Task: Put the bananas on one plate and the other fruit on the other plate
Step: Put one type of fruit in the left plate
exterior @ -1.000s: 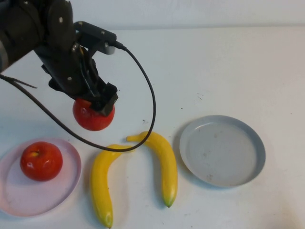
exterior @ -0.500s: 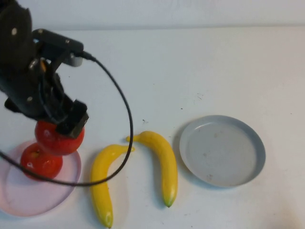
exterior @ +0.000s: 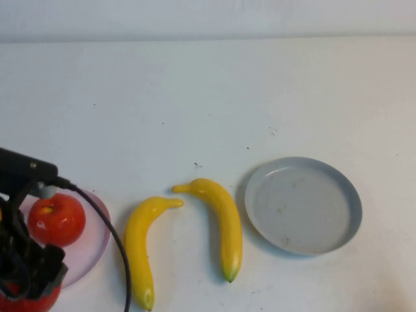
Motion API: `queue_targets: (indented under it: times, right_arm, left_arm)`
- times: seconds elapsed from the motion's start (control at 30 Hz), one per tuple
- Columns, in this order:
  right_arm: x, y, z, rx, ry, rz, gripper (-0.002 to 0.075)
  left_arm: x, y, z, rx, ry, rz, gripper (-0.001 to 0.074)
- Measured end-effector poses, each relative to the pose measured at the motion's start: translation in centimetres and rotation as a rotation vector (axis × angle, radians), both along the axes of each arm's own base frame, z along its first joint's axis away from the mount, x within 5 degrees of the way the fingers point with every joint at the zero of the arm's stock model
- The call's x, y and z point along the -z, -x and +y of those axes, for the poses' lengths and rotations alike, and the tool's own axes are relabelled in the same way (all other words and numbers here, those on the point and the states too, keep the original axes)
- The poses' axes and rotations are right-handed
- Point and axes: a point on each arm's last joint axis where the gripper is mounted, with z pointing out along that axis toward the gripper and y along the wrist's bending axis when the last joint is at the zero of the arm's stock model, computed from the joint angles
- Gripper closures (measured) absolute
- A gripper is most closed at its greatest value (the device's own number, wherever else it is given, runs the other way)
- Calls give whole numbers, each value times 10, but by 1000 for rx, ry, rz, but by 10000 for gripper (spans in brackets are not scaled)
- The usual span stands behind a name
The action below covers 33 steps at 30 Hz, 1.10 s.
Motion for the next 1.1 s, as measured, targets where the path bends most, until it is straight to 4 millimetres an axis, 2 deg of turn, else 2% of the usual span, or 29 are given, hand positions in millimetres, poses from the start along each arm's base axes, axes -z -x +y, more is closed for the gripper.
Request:
queue_targets:
  times: [0.1,0.3,0.47,0.6,0.7,0.83,0.93,1.1]
  right_arm:
    - [0,0,0,0,0,0,741]
    - [0,0,0,0,0,0,741]
    - [0,0,0,0,0,0,741]
    - [0,0,0,0,0,0,741]
    - [0,0,0,0,0,0,741]
    - [0,0,0,0,0,0,741]
    - [0,0,0,0,0,0,741]
    - [0,0,0,0,0,0,741]
  left_arm:
    - [16,-2,10,-46,1,2,155]
    - [46,-26,31,-135,27,-71,155]
    - [58,-45,30,-126,51,-138,155]
    - [69,-53,29,-117,45,-112,155]
    - [70,-53,29,-115,44,-109,153]
    - [70,-54,29,-129,47,-111,76]
    - [68,-52,29,-152,54,-115,67]
    - [48,-40,31,-179,76,-177,67]
